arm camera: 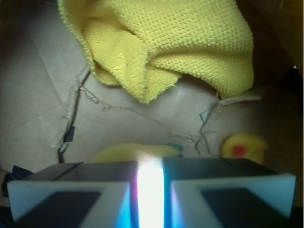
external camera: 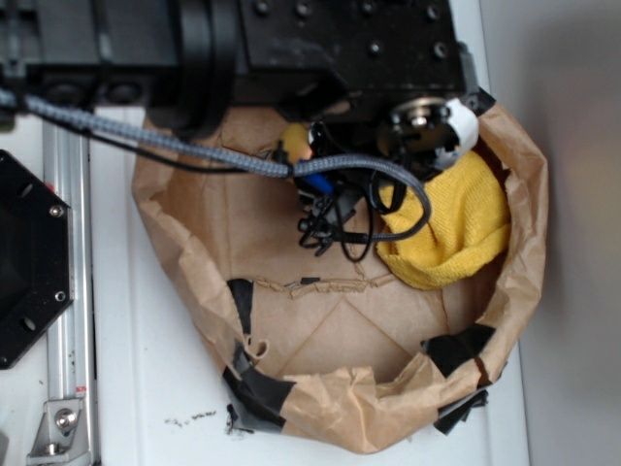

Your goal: Grab the green sponge.

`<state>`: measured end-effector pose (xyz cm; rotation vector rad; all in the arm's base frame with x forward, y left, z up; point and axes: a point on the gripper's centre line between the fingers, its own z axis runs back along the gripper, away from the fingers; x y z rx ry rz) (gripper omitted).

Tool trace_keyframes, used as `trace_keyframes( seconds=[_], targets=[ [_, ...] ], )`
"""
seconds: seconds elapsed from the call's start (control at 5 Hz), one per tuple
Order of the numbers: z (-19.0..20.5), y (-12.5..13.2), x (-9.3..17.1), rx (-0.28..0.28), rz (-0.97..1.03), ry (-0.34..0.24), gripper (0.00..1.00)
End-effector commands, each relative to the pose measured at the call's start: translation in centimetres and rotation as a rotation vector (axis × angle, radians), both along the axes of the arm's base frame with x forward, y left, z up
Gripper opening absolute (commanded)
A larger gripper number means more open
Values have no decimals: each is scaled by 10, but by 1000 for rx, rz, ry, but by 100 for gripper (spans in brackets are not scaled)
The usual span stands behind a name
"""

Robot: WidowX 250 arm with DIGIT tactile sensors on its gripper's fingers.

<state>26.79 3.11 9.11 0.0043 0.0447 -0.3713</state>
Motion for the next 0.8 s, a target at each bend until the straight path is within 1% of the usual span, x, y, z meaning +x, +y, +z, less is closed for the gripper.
trace_keyframes(
  seconds=[0.0,0.2,0.4,0.6],
  targets=[
    [12,0,-7,-9,-87,-82,100],
    [7,-5,-8,-31,-83,-82,100],
    [-3,-3,-13,-38,-75,-68,100],
    [-16,9,-25,-27,-61,-49,100]
  ],
)
